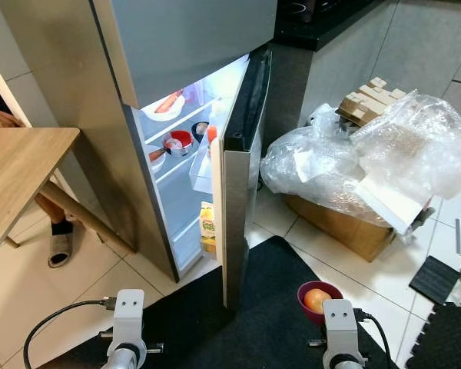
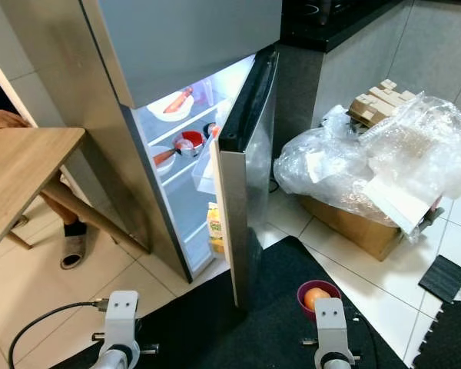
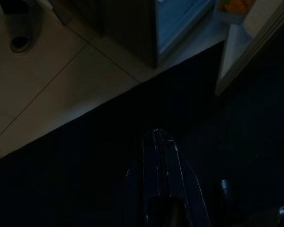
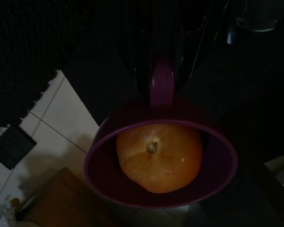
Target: Restocking fridge
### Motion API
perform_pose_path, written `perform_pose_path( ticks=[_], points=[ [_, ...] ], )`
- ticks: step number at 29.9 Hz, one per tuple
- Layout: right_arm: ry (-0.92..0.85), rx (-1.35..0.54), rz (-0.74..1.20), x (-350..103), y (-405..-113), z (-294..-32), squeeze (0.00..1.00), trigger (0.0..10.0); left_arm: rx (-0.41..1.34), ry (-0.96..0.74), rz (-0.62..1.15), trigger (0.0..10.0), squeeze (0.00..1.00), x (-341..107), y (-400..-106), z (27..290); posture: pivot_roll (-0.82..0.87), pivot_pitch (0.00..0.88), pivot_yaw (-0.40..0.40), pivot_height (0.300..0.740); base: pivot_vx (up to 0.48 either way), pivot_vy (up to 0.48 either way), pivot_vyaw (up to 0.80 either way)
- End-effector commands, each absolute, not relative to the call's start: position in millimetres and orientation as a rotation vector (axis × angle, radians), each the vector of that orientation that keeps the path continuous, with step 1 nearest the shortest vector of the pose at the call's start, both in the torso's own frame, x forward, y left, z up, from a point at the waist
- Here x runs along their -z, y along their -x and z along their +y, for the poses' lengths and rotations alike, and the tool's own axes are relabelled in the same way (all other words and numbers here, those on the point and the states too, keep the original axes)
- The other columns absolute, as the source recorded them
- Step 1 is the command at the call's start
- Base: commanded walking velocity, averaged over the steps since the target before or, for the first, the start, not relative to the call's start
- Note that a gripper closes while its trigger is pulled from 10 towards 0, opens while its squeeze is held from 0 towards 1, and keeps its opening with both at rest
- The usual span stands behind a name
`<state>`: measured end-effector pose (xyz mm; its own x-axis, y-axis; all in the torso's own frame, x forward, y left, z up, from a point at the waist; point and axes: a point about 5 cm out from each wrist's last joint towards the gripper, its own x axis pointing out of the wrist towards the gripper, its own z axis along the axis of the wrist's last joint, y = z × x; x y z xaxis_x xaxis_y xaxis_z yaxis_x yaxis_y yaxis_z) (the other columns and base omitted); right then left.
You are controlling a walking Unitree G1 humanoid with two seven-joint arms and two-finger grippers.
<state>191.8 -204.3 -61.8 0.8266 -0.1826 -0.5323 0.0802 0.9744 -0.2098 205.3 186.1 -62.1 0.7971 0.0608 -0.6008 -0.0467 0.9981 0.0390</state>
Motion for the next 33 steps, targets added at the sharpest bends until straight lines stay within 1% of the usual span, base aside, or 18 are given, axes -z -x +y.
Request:
perform_pose_path(
  ticks=[1, 4, 11, 12, 20, 23, 25, 27, 29, 32, 33],
  points=[
    [0.173, 0.146, 0.566, 61, -192, -203, 0.00, 10.0, -0.065, -0.027, 0.647, 10.0, 0.00, 62, -204, 189, -0.13, 0.077, 0.016, 0.731, 0.000, 0.000, 0.00],
    [0.172, 0.146, 0.564, 61, -193, -203, 0.00, 10.0, -0.060, -0.031, 0.646, 10.0, 0.00, 62, -204, 189, -0.13, 0.077, 0.016, 0.731, 0.000, 0.000, 0.00],
    [0.171, 0.145, 0.561, 60, -193, -203, 0.00, 10.0, -0.060, -0.031, 0.650, 10.0, 0.00, 63, -202, 189, -0.13, 0.077, 0.015, 0.731, 0.000, -0.480, 0.00],
    [0.171, 0.144, 0.561, 60, -193, -203, 0.00, 10.0, -0.083, 0.001, 0.649, 10.0, 0.00, 63, -202, 190, -0.13, 0.078, 0.014, 0.731, 0.000, 0.000, 0.00],
    [0.172, 0.144, 0.559, 60, -193, -203, 0.00, 10.0, -0.091, -0.003, 0.629, 10.0, 0.00, 61, -205, 190, -0.13, 0.079, 0.013, 0.731, 0.000, 0.000, 0.00],
    [0.172, 0.144, 0.558, 60, -194, -203, 0.00, 10.0, -0.108, -0.005, 0.568, 10.0, 0.00, 54, -212, 193, -0.13, 0.080, 0.013, 0.731, 0.000, 0.000, 0.00],
    [0.172, 0.144, 0.558, 60, -194, -203, 0.00, 10.0, -0.108, -0.005, 0.568, 10.0, 0.00, 54, -212, 193, -0.13, 0.080, 0.013, 0.731, 0.000, 0.000, 0.00],
    [0.171, 0.145, 0.554, 60, -194, -202, 0.00, 10.0, -0.141, -0.014, 0.503, 10.0, 0.00, 43, -224, 201, -0.14, 0.084, 0.017, 0.731, 0.000, 0.000, 0.00],
    [0.169, 0.146, 0.551, 59, -194, -202, 0.00, 10.0, -0.160, -0.016, 0.479, 10.0, 0.00, 39, -229, 206, -0.14, 0.085, 0.017, 0.731, 0.000, 0.000, 0.00],
    [0.169, 0.146, 0.551, 59, -194, -202, 0.00, 10.0, -0.160, -0.016, 0.479, 10.0, 0.00, 39, -229, 206, -0.14, 0.085, 0.017, 0.731, 0.000, 0.000, 0.00],
    [0.168, 0.147, 0.545, 59, -195, -202, 0.00, 10.0, -0.130, -0.049, 0.441, 10.0, 0.00, 27, -245, 209, -0.14, 0.089, 0.014, 0.731, 0.000, 0.000, 0.00]
  ],
)
